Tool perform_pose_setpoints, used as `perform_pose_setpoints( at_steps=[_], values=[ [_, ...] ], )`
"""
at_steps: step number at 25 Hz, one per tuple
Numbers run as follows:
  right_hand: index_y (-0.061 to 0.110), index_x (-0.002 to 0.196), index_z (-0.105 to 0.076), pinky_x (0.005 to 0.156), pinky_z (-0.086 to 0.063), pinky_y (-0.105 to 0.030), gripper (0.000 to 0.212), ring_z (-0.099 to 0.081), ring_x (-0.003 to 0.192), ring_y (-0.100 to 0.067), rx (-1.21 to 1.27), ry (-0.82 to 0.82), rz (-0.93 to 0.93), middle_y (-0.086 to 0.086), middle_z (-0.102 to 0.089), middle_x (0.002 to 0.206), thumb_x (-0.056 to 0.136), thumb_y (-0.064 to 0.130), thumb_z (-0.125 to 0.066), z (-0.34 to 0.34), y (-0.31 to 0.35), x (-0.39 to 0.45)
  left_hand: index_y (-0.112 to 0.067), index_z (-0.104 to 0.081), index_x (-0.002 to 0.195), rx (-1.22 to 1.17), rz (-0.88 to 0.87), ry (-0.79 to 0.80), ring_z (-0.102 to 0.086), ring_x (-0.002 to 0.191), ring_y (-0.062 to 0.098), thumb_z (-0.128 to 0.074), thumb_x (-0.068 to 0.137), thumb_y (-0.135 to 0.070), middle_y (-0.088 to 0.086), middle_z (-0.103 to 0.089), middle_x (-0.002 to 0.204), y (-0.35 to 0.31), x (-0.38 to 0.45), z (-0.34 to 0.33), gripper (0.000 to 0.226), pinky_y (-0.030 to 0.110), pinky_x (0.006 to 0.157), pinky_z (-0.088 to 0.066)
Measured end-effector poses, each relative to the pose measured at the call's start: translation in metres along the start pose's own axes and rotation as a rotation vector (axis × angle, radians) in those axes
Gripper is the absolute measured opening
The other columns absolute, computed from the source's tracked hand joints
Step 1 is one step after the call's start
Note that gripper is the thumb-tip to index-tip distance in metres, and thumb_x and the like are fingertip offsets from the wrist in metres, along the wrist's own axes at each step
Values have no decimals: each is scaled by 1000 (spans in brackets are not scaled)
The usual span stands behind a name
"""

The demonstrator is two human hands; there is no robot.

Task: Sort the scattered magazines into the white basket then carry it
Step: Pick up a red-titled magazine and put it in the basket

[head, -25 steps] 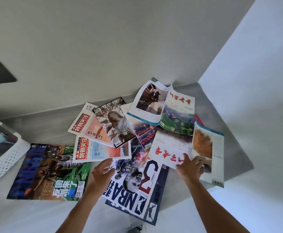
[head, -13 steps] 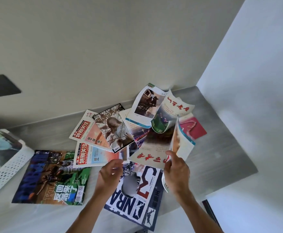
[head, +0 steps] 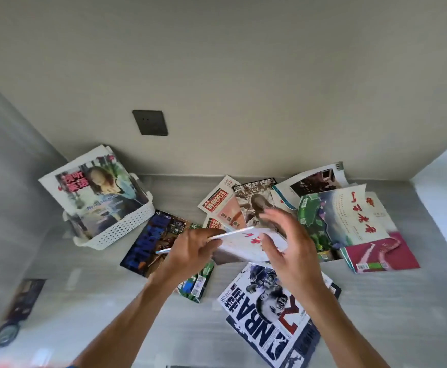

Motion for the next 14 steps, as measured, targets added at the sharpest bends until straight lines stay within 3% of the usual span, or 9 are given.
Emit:
perform_pose_setpoints(
  at_steps=[2, 3, 4, 6, 7, 9, 11, 14],
  values=[
    [21, 144, -34, 110, -38, -36, 77, -41, 128, -4, 25, -18, -222, 6, -47, 143, 80, 20, -77, -19, -12, 4, -24, -74, 81, -323, 189, -147, -59, 51, 3, -68, 86, -22, -7, -70, 62, 35, -27, 29, 8, 20, 45, -45],
    [23, 147, -27, 109, -38, -41, 86, -41, 131, -7, 174, 35, -358, 6, -44, 147, 78, 20, -79, -34, -18, -1, -18, -75, 82, -480, 265, -220, -62, 58, 8, -73, 80, -23, -5, -72, 66, 52, -43, 42, 6, 27, 52, -50],
    [29, 148, -24, 105, -42, -45, 90, -47, 130, -11, 413, 100, -487, 5, -50, 144, 78, 14, -79, -54, -18, -9, -14, -77, 89, -622, 324, -276, -68, 70, 14, -77, 74, -25, 0, -77, 79, 69, -60, 52, 19, 34, 64, -56],
    [34, 142, -35, 96, -50, -41, 79, -63, 115, -14, 801, 230, -687, 3, -68, 124, 82, -2, -72, -99, -9, -29, -11, -75, 103, -830, 390, -309, -72, 94, 26, -85, 65, -31, 12, -76, 103, 101, -94, 66, 44, 40, 81, -59],
    [31, 133, -50, 94, -52, -37, 65, -67, 108, -12, 834, 298, -735, 2, -73, 115, 84, -7, -68, -121, -2, -37, -11, -74, 106, -872, 421, -307, -72, 98, 29, -87, 63, -34, 14, -75, 108, 114, -110, 73, 51, 39, 81, -60],
    [26, 106, -70, 90, -56, -26, 42, -71, 99, -8, 707, 416, -723, 3, -78, 104, 86, -10, -61, -158, 10, -50, -14, -75, 103, -852, 480, -308, -73, 94, 30, -87, 64, -32, 11, -76, 104, 135, -131, 85, 44, 36, 73, -61],
    [19, 99, -75, 77, -55, -16, 31, -73, 93, -10, 636, 484, -709, 2, -78, 100, 89, -6, -61, -192, 24, -59, -25, -80, 86, -659, 555, -424, -75, 79, 15, -82, 72, -14, -3, -79, 86, 160, -147, 105, 18, 24, 61, -59],
    [9, 89, -75, 67, -51, -25, 15, -71, 78, -18, 478, 508, -759, -5, -78, 87, 90, 1, -63, -233, 34, -75, -31, -74, 67, -398, 646, -522, -68, 67, -3, -71, 78, 8, -25, -73, 67, 194, -169, 121, 40, 19, 63, -54]
  ],
)
Point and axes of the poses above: each hand's wrist, its own x-axis towards the middle knuckle, its own z-axis out of the back of the hand, y = z × x, the point moved 5 cm from there along x, towards the middle knuckle
